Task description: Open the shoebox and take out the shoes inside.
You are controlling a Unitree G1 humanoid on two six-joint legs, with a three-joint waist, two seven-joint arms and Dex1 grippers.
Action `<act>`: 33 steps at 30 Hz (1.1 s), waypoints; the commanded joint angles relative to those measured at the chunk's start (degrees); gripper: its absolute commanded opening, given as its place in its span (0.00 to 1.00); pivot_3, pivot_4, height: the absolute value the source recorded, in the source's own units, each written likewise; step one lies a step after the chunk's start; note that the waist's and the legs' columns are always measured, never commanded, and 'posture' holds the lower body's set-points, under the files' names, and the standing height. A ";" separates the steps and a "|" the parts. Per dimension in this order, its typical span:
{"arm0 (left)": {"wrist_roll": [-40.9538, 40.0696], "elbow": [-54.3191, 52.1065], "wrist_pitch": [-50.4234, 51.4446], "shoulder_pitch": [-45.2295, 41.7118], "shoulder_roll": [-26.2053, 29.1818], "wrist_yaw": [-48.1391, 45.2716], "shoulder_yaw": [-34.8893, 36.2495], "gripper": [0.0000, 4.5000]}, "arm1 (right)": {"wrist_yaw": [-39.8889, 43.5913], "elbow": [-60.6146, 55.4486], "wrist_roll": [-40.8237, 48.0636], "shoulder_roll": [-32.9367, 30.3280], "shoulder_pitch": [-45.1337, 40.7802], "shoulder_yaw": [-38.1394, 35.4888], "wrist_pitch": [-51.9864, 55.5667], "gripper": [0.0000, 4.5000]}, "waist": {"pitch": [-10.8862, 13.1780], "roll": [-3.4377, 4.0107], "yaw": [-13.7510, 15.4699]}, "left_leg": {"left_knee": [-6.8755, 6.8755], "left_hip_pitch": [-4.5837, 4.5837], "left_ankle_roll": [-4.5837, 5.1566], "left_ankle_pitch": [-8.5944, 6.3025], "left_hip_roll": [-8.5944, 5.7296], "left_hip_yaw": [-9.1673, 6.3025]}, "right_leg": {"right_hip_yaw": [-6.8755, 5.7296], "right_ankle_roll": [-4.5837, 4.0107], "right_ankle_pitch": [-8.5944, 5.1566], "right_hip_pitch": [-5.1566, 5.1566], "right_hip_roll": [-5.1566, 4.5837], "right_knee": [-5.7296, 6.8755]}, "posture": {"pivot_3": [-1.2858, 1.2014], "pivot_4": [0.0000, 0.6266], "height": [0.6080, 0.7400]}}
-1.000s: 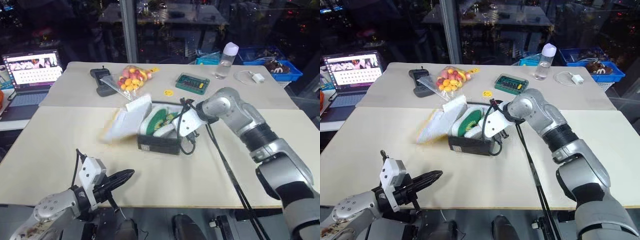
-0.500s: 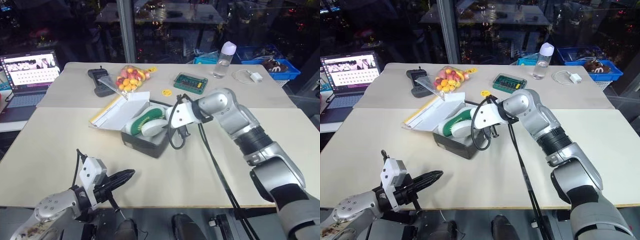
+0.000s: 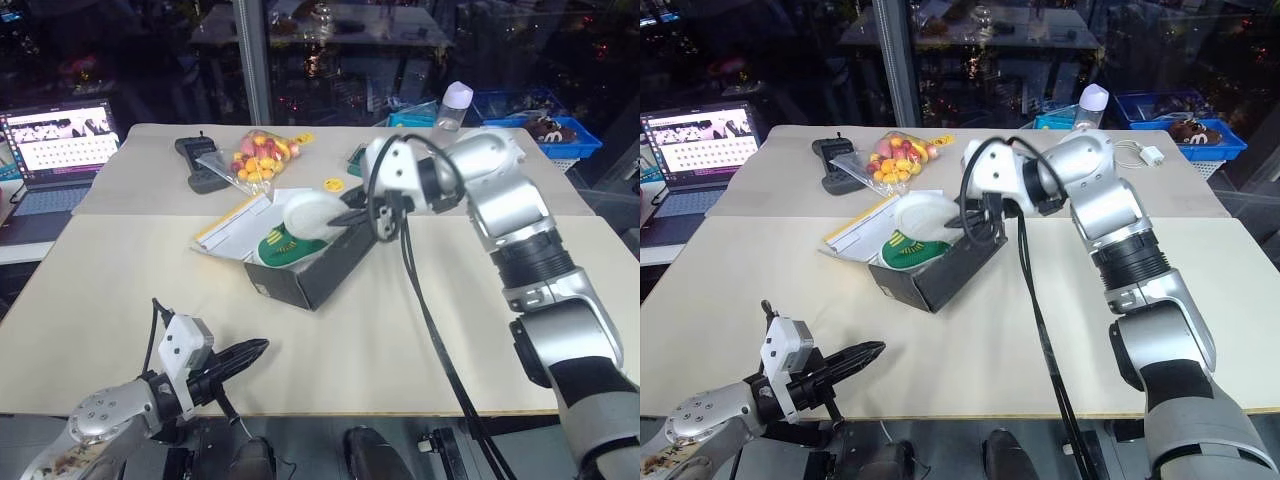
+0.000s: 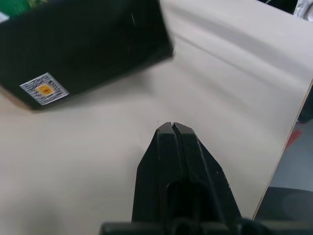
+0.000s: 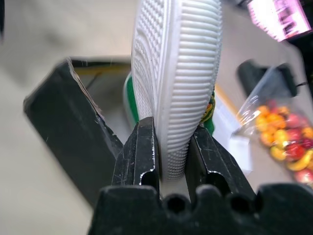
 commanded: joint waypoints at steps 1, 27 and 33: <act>-0.03 -0.18 -0.73 -0.42 0.42 -0.74 0.13 0.00 | -4.24 -6.31 6.42 -0.33 -0.64 -7.15 9.88 0.10 | 0.00 0.00 0.01 | 0.01 0.00 0.00 0.00 -0.01 0.01 | 0.01 0.01 -0.01 0.01 -0.01 -0.01 | 0.52 0.24 0.79; -0.85 0.15 -3.77 -4.39 0.08 -3.63 0.16 0.00 | -51.23 -9.90 -39.28 -15.52 30.67 -1.98 12.32 0.10 | 0.00 0.02 1.06 | 0.05 -0.40 0.00 0.00 -0.06 0.17 | 0.24 0.05 0.04 -0.52 -0.03 0.02 | 0.52 0.24 0.79; -1.17 0.36 -3.36 -6.33 0.07 -3.34 -0.29 0.00 | -54.69 -8.96 -42.78 -10.18 35.42 0.08 15.87 0.10 | 0.00 0.05 1.00 | 0.22 -0.37 0.00 0.02 -0.11 0.16 | 0.34 0.11 0.18 -0.51 0.01 0.07 | 0.52 0.24 0.79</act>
